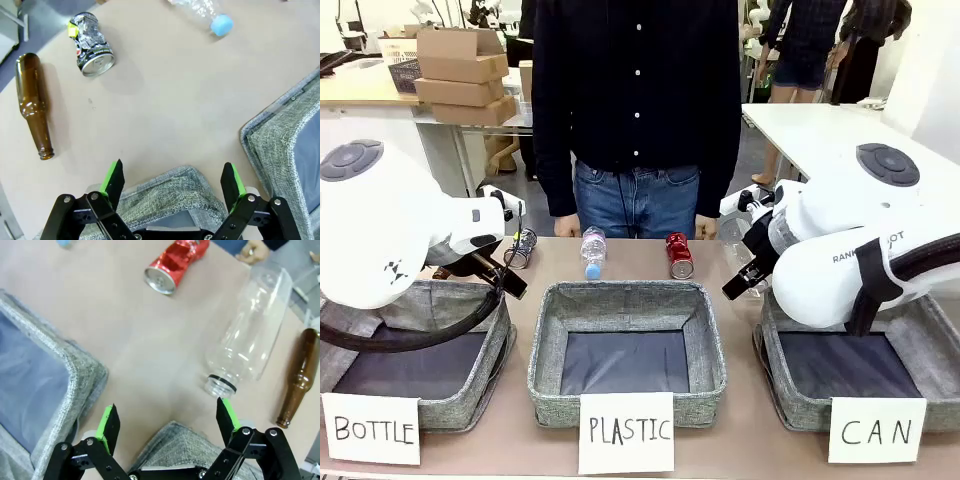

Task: Sort the can waste into the basket.
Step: Pick up the can waste from the table and place it in the right Fabric basket.

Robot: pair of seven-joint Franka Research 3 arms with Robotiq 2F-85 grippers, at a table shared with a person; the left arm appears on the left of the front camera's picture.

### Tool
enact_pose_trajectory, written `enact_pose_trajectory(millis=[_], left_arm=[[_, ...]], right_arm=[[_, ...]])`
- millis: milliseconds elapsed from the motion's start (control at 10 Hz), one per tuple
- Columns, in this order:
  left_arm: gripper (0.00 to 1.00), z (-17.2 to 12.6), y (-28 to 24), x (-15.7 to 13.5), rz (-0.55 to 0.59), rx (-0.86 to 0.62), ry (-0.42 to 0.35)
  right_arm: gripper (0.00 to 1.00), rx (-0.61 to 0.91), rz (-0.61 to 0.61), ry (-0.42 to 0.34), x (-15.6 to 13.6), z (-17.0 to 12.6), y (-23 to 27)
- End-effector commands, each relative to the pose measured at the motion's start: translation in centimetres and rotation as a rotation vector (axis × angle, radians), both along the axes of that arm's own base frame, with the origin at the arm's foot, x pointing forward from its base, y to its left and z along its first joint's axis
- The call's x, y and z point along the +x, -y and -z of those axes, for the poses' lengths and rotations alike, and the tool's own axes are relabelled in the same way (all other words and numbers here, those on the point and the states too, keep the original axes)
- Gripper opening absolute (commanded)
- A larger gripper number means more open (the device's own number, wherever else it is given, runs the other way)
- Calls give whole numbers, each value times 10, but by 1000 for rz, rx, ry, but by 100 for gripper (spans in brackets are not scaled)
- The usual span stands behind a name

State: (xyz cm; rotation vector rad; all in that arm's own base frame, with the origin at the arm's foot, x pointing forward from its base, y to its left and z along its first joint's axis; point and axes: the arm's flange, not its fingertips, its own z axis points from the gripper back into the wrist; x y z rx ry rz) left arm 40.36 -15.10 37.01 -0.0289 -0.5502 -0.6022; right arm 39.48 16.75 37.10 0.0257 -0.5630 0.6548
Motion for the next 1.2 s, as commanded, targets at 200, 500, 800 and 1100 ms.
enact_pose_trajectory(millis=[200,500,800,1100], left_arm=[[100,0,0,0,0,0,0],[100,0,0,0,0,0,0],[100,0,0,0,0,0,0],[100,-77,-20,-33,31,-113,38]], right_arm=[[100,0,0,0,0,0,0],[100,0,0,0,0,0,0],[100,0,0,0,0,0,0],[100,67,117,26,-40,-68,17]])
